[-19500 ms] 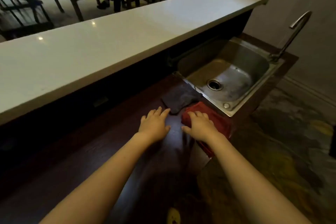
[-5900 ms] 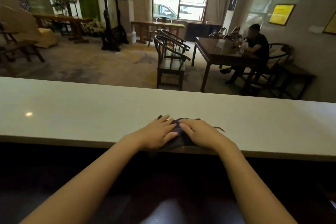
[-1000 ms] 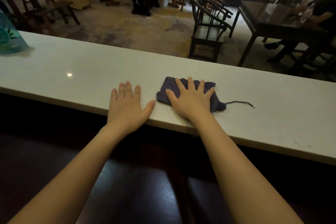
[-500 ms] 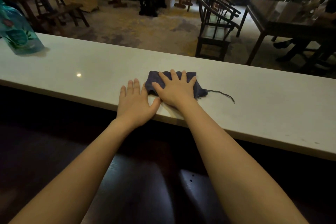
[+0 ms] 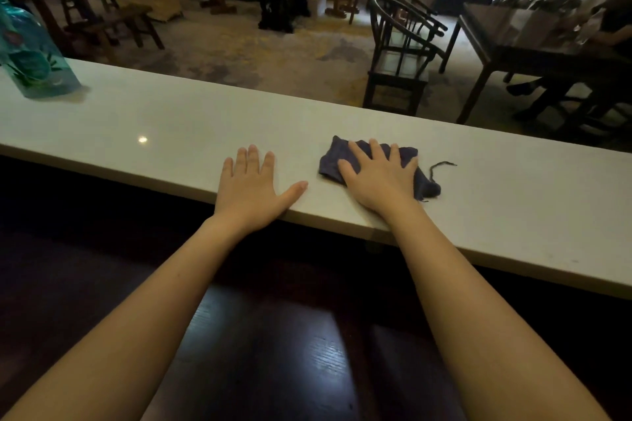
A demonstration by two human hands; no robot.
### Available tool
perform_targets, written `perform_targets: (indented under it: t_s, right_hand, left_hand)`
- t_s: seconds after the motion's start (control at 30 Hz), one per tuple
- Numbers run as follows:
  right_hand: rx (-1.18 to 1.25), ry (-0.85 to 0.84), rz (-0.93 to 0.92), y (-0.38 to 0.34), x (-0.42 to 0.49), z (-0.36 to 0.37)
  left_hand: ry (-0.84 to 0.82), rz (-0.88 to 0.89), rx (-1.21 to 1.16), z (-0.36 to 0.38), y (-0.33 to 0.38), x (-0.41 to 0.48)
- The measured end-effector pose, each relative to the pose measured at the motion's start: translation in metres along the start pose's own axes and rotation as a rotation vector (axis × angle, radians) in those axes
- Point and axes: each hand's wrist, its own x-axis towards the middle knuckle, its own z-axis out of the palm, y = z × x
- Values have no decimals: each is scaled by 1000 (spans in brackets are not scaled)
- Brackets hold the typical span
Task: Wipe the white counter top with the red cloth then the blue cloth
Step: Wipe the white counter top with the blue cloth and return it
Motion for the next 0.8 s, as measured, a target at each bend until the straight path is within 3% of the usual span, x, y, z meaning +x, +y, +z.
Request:
perform_targets:
  t_s: [0.17,0.43,0.8]
  right_hand:
    - [-30,83,-46,31,-53,11]
    - [-58,35,203,97,-15,-10]
    - [-29,10,54,10,84,1]
  left_hand:
    - [19,1,0,1,-3,0]
    - [6,3,-7,-1,-2,-2]
    - [40,-13,-12,4,-1,-1]
